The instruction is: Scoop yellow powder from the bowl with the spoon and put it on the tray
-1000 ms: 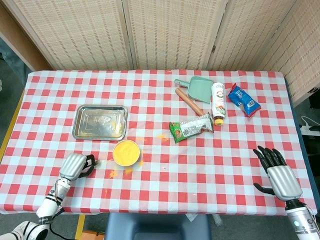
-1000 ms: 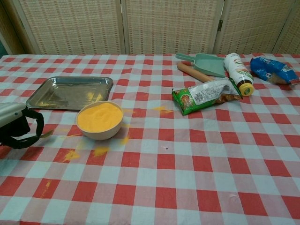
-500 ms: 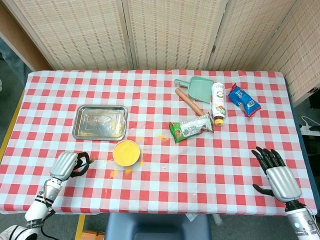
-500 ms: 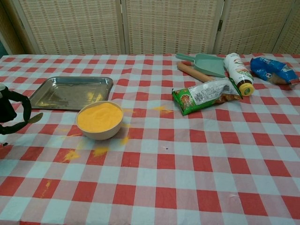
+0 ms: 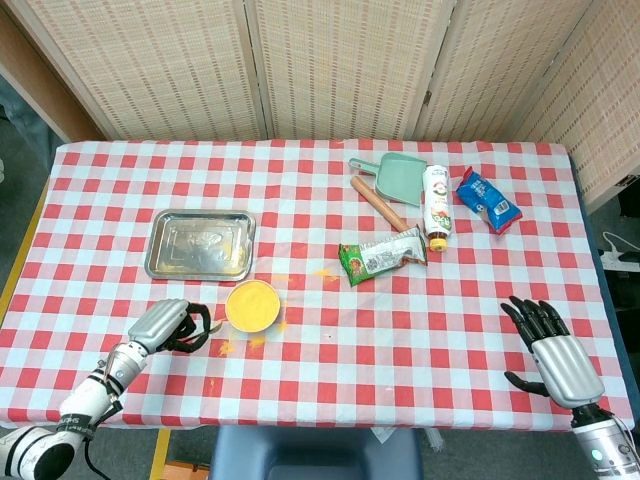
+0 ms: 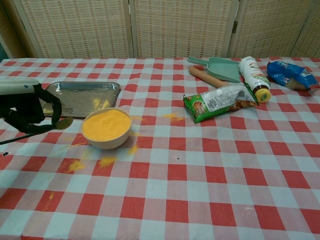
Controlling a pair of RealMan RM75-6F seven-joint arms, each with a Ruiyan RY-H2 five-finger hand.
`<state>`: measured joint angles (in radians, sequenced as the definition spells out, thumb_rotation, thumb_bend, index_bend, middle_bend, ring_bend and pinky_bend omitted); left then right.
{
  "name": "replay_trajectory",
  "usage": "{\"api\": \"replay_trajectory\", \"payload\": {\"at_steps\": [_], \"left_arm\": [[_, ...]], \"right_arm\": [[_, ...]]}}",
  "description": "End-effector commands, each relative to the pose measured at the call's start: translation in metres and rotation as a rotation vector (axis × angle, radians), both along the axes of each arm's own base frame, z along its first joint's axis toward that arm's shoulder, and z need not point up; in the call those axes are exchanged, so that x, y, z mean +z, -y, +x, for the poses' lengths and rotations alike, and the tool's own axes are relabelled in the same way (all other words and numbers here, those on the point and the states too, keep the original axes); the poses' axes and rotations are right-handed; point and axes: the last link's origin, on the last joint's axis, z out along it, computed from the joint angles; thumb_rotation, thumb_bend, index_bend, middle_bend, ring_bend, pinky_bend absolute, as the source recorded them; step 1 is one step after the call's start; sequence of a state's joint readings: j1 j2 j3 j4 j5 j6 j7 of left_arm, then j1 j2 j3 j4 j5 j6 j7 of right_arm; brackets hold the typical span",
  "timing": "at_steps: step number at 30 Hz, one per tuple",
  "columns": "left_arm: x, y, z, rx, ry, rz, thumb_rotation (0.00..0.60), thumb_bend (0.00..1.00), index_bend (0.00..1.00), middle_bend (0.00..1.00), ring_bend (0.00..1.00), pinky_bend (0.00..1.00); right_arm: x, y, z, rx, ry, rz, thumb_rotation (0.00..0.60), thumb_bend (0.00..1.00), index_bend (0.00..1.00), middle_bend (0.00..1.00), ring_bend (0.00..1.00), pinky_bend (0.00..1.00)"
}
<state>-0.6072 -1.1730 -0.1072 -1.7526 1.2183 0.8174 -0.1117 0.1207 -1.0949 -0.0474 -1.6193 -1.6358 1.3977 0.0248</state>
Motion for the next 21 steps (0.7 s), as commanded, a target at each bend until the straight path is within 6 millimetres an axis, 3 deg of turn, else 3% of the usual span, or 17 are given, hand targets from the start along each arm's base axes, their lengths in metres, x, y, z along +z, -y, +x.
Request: {"api": "replay_trajectory", "payload": {"at_steps": [1, 14, 21], "left_arm": [[-0.013, -0.018, 0.031, -0.061, -0.074, -0.001, 0.6, 1.0, 0.84, 1.0, 1.0, 1.0], [-0.035, -0.045, 0.071, -0.025, -0.189, -0.038, 0.6, 1.0, 0.84, 1.0, 1.0, 1.0], [-0.048, -0.056, 0.083, -0.042, -0.312, -0.076, 0.6, 1.0, 0.84, 1.0, 1.0, 1.0]], "right_arm": [[0.0, 0.0, -0.001, -0.003, -0.001, 0.002, 0.6, 0.09, 0.0, 0.0, 0.0, 0.0], [0.002, 0.002, -0.004, -0.019, -0.001, 0.002, 0.6, 0.09, 0.0, 0.0, 0.0, 0.0], [0.003, 0.003, -0.005, -0.023, -0.001, -0.004, 0.6, 0.08, 0.0, 0.0, 0.0, 0.0]]}}
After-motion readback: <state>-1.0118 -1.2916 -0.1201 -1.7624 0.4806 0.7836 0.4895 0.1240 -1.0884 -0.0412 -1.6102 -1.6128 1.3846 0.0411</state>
